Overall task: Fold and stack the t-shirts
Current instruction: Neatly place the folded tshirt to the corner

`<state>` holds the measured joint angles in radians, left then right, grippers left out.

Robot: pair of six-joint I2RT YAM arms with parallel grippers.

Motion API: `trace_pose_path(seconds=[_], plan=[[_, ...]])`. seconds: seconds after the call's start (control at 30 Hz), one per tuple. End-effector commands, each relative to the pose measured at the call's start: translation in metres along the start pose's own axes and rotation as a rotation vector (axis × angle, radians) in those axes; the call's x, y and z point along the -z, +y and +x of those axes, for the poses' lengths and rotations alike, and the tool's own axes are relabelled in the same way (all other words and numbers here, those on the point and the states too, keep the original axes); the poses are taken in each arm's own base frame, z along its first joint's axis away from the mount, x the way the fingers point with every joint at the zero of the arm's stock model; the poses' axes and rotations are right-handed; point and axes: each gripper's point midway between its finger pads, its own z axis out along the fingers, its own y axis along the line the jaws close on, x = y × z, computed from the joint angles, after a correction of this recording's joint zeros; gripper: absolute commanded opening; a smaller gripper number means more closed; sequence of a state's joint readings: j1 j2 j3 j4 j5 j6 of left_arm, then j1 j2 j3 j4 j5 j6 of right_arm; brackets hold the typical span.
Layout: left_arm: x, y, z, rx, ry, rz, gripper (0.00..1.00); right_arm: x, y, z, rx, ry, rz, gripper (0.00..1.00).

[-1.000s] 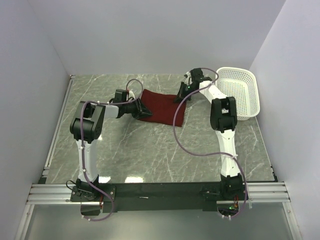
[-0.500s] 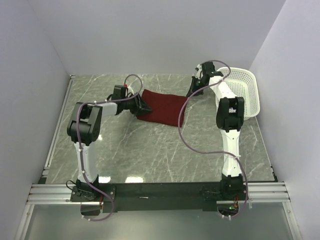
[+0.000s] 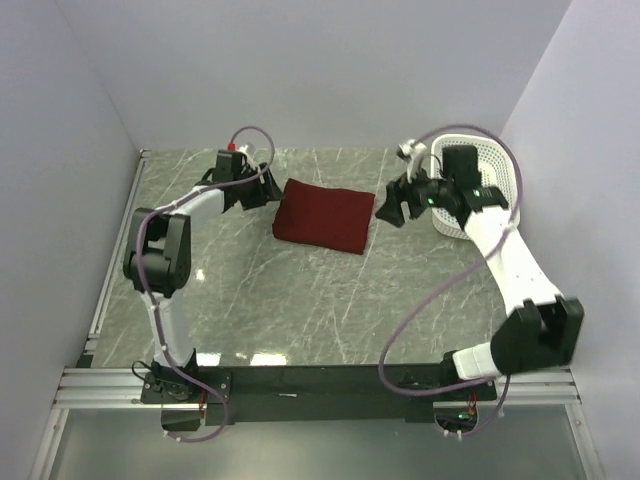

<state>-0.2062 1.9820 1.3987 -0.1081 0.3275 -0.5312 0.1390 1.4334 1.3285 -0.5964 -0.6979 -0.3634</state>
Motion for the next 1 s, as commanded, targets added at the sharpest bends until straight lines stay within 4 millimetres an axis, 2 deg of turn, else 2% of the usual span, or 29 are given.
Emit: trace_pose_path(seconds=[0.0,0.03,0.07,0.17,0.27,0.3,0.33,0.4,0.47,0.57,0.6,0.63,0.7,0.77,0.8,0.87,0.9,0.97], plan=[[-0.014,0.030,0.021,-0.043,0.084,-0.106,0.72,0.003,0.003,0.009,0.055,-0.092,-0.016,0.84],[-0.018,0.036,0.025,-0.044,0.102,-0.120,0.72,0.008,0.013,0.016,0.027,-0.075,-0.050,0.84],[-0.021,0.031,0.021,-0.062,0.102,-0.097,0.72,0.011,0.019,0.019,0.009,-0.079,-0.090,0.84],[-0.031,0.025,0.025,-0.072,0.158,-0.042,0.72,0.014,0.029,0.030,-0.020,-0.085,-0.130,0.83],[-0.041,0.021,0.035,-0.071,0.224,-0.013,0.70,0.018,0.025,0.035,-0.026,-0.094,-0.109,0.83],[-0.047,0.024,0.043,-0.063,0.254,-0.011,0.68,0.020,0.022,0.037,-0.042,-0.095,-0.102,0.83],[-0.049,0.021,0.043,-0.065,0.262,0.000,0.66,0.022,0.021,0.037,-0.050,-0.098,-0.107,0.83],[-0.054,0.023,0.059,-0.056,0.321,-0.004,0.62,0.024,0.020,0.037,-0.070,-0.110,-0.120,0.83],[-0.056,0.025,0.064,-0.060,0.336,-0.017,0.59,0.030,0.012,0.037,-0.090,-0.125,-0.100,0.83],[-0.059,0.025,0.074,-0.032,0.363,-0.012,0.40,0.035,0.012,0.038,-0.102,-0.139,-0.108,0.82],[-0.060,0.025,0.074,-0.024,0.368,-0.004,0.26,0.036,0.011,0.038,-0.104,-0.146,-0.104,0.82],[-0.058,0.019,0.074,-0.017,0.373,0.027,0.18,0.036,0.011,0.039,-0.106,-0.148,-0.106,0.82],[-0.053,0.015,0.065,-0.006,0.356,0.033,0.01,0.037,0.009,0.040,-0.107,-0.149,-0.100,0.82],[-0.047,0.019,0.052,-0.010,0.324,0.006,0.01,0.038,0.006,0.041,-0.118,-0.147,-0.094,0.82],[-0.037,0.024,0.037,-0.002,0.289,-0.006,0.01,0.037,0.005,0.043,-0.127,-0.141,-0.096,0.82],[-0.024,0.046,0.022,0.019,0.245,-0.072,0.01,0.038,0.004,0.045,-0.138,-0.132,-0.103,0.82],[-0.010,0.064,0.004,0.039,0.199,-0.113,0.00,0.037,0.003,0.046,-0.144,-0.129,-0.105,0.81],[0.009,0.092,-0.014,0.040,0.154,-0.218,0.00,0.038,0.003,0.047,-0.145,-0.129,-0.109,0.81]])
